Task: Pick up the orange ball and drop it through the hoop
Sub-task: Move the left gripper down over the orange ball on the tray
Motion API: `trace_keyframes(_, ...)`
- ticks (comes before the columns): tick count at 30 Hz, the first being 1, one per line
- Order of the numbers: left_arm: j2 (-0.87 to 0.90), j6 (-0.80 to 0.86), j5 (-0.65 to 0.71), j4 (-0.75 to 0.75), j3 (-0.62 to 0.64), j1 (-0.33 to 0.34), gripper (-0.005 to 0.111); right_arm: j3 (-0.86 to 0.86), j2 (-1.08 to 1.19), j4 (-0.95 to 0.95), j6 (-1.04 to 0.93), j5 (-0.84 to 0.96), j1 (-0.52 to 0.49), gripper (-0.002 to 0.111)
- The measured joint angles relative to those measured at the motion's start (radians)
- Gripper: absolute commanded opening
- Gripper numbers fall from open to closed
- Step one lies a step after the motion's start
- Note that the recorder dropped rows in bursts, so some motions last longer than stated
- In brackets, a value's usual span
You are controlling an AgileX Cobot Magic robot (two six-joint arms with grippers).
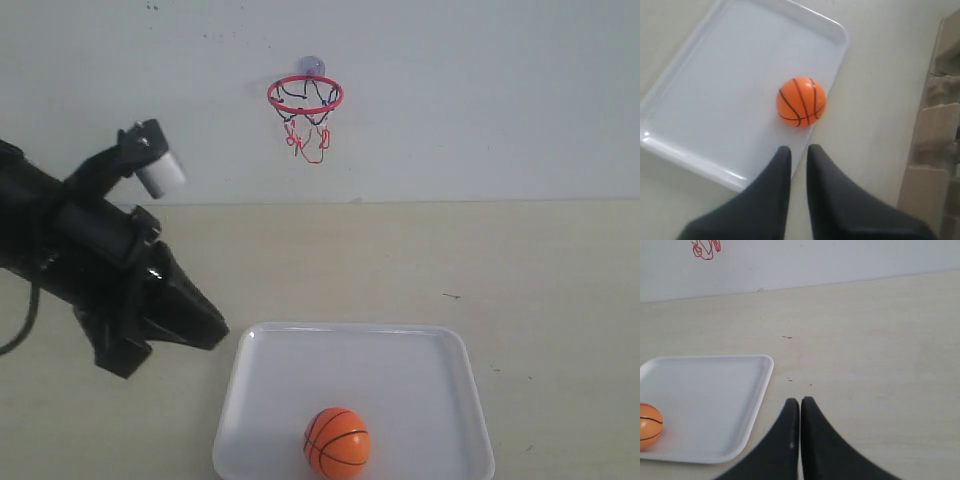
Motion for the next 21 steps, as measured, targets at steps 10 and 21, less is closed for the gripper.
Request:
trace_keyframes(10, 0.127, 0.027, -0.183, -0.001, 0.000, -0.137, 0.079, 0.000, 0.000, 0.000, 0.000, 0.000, 0.000, 0.000)
trace_keyframes(21, 0.303, 0.140, -0.417, -0.005, 0.000, -0.277, 0.079, 0.000, 0.000, 0.000, 0.000, 0.000, 0.000, 0.000)
